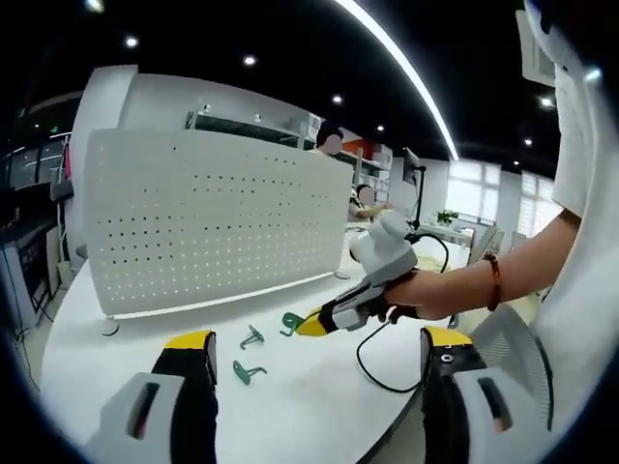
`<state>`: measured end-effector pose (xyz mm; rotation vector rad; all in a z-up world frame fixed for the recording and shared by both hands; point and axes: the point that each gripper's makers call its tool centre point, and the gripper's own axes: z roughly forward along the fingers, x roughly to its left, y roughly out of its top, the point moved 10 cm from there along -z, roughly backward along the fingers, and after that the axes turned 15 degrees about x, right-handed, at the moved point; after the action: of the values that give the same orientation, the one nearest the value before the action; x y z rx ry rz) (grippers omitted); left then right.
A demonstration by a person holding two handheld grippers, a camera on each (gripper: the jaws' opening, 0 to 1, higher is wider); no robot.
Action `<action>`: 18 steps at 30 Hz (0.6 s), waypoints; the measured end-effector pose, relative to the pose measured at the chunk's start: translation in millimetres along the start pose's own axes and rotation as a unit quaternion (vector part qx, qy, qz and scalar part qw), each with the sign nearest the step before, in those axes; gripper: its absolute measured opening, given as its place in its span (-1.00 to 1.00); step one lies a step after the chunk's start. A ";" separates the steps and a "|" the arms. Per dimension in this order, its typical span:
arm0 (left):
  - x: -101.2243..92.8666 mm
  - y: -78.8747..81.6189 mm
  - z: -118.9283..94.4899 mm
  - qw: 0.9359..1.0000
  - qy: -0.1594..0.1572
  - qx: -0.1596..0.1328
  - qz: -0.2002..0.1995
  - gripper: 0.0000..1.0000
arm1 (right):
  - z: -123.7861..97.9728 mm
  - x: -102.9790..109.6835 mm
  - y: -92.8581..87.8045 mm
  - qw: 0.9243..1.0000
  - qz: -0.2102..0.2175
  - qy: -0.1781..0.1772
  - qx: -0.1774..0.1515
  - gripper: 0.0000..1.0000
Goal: Insert the hook assembly into the mounting plate slot until the hook locks in place.
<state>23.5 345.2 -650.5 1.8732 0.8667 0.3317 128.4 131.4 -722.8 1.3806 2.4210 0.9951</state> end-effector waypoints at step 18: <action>-13.5 5.7 -0.6 0.999 -0.002 -0.018 -0.042 0.65 | -28.8 11.5 4.1 0.997 -0.013 0.022 -0.069 -0.96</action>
<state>16.0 334.9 -643.2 1.7971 0.9281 0.2892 111.6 129.0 -696.5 1.2918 2.3437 1.1739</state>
